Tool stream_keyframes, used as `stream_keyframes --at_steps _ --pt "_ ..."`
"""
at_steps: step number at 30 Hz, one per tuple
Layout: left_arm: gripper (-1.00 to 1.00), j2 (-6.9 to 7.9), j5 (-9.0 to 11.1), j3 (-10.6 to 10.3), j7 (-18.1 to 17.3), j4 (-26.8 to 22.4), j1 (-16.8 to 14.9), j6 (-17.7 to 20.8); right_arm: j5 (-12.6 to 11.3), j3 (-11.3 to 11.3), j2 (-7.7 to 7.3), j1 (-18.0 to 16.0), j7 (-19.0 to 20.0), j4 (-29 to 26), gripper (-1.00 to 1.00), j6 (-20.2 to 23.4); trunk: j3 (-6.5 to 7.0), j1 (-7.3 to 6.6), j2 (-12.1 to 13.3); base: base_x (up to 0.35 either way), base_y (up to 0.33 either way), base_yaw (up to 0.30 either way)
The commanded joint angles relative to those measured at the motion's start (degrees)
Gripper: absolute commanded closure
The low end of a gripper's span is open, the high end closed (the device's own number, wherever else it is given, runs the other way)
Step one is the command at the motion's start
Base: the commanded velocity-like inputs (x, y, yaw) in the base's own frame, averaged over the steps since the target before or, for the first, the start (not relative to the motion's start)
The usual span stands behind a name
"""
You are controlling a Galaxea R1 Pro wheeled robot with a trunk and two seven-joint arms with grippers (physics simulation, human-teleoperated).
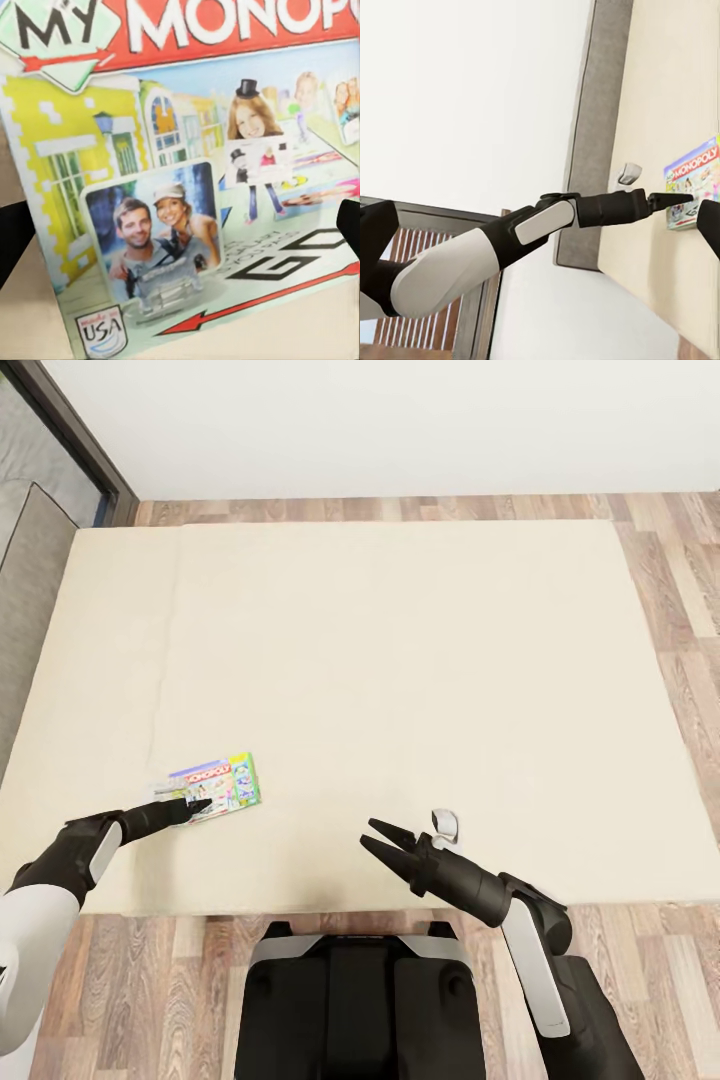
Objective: Put all the toys in the child's room - the three board games (two on the bed and one on the table), the two jigsaw puzzles on the table, and the tennis ball on the table - inside the toy box on the table in the child's room.
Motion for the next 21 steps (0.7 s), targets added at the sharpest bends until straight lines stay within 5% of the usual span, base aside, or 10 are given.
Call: stream_keyframes --at_steps 1,21 --pt "-1.0 -0.01 0.38 0.19 -0.17 -0.04 -0.01 0.57 -0.33 -0.01 0.01 -0.02 -0.03 0.01 -1.0 0.39 -0.05 0.03 -0.08 0.0 -0.201 0.0" --pt "-1.0 0.65 0.12 0.34 0.66 -1.5 -0.02 1.28 -0.37 -0.01 -0.37 -0.05 0.04 0.01 -1.0 0.39 -0.05 0.03 -0.08 0.0 -0.083 0.0"
